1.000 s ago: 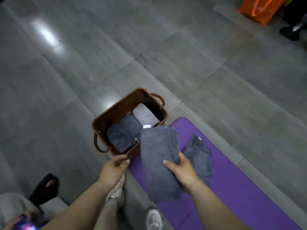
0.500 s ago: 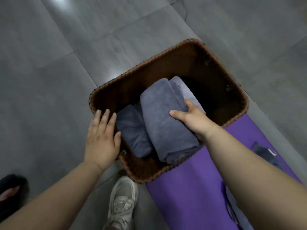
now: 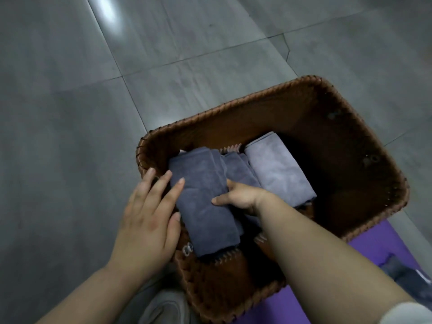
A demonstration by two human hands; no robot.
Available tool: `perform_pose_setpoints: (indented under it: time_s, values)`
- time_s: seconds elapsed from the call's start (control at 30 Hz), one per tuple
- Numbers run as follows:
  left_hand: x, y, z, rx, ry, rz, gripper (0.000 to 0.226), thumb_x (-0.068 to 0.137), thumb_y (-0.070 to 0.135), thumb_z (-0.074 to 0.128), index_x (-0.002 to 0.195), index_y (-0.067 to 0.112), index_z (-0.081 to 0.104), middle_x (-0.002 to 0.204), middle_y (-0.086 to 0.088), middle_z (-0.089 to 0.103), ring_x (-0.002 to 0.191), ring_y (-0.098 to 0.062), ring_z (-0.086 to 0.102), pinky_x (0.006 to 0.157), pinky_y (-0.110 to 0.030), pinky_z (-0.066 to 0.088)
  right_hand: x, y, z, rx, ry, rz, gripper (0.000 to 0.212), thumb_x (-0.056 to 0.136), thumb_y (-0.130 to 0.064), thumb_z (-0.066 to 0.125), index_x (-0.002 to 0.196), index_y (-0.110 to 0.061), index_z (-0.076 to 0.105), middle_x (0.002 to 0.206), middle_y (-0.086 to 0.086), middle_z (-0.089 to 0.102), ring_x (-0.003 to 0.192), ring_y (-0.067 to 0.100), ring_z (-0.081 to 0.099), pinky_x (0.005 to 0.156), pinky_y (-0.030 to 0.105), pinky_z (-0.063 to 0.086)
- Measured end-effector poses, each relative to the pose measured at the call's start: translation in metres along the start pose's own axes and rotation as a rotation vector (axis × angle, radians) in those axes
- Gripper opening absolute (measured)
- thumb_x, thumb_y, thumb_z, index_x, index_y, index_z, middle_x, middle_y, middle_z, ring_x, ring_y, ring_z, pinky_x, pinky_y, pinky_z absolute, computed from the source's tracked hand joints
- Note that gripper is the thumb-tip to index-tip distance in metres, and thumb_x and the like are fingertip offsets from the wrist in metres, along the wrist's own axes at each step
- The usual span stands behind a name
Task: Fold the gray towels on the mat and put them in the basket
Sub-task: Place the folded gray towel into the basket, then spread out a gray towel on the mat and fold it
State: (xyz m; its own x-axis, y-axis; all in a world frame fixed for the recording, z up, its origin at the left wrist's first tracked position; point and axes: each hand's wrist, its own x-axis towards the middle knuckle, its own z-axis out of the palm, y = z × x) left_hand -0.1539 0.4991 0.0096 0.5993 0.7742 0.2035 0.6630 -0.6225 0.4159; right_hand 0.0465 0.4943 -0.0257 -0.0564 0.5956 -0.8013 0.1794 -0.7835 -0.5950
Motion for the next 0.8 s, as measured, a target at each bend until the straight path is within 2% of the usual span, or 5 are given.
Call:
perform_pose_setpoints:
  time_s: [0.13, 0.3, 0.43, 0.67, 0.8]
  values:
    - [0.001, 0.001, 0.002, -0.006, 0.018, -0.015, 0.047, 0.079, 0.021, 0.035, 0.125, 0.01, 0.04, 0.124, -0.024, 0.055, 0.125, -0.032, 0.025, 0.103, -0.039, 0.023, 0.001, -0.006, 0.001, -0.171, -0.103, 0.061, 0.06, 0.087, -0.005, 0.055, 0.141, -0.012, 0.029, 0.143, 0.009, 0.04, 0.132, 0.025, 0.038, 0.113, 0.037, 0.029]
    - [0.0, 0.005, 0.003, 0.029, -0.001, -0.017, 0.046, 0.079, 0.021, 0.034, 0.123, 0.011, 0.042, 0.125, -0.025, 0.055, 0.125, -0.033, 0.026, 0.094, -0.05, 0.026, 0.003, -0.006, 0.016, -0.634, 0.32, -0.001, 0.097, 0.084, -0.024, 0.061, 0.146, -0.02, -0.014, 0.156, 0.01, 0.0, 0.142, 0.029, 0.014, 0.115, 0.038, 0.017]
    - [-0.001, 0.006, 0.002, 0.043, -0.029, -0.023, 0.046, 0.079, 0.023, 0.033, 0.124, 0.014, 0.04, 0.125, -0.026, 0.054, 0.125, -0.033, 0.024, 0.095, -0.051, 0.024, -0.001, -0.004, 0.025, -1.066, 0.431, -0.318, 0.091, 0.086, -0.023, 0.054, 0.145, -0.025, -0.016, 0.154, 0.008, -0.02, 0.144, 0.028, -0.007, 0.117, 0.041, -0.001]
    - [0.001, 0.006, -0.003, 0.105, -0.068, -0.03, 0.048, 0.081, 0.026, 0.032, 0.12, 0.009, 0.055, 0.125, -0.026, 0.055, 0.125, -0.032, 0.024, 0.102, -0.056, 0.025, 0.006, -0.011, 0.019, -1.155, 0.271, -0.153, 0.075, 0.092, -0.027, 0.045, 0.147, -0.027, -0.005, 0.157, 0.005, -0.008, 0.144, 0.029, -0.004, 0.116, 0.046, -0.006]
    - [0.001, 0.018, -0.013, 0.131, -0.12, -0.101, 0.055, 0.082, 0.039, 0.03, 0.112, 0.007, 0.063, 0.125, -0.021, 0.057, 0.128, -0.032, 0.033, 0.105, -0.061, 0.016, -0.046, -0.011, -0.008, -1.021, 0.56, -0.457, 0.05, 0.089, -0.028, 0.045, 0.137, -0.018, 0.04, 0.145, 0.007, 0.038, 0.133, 0.03, 0.031, 0.111, 0.038, 0.021]
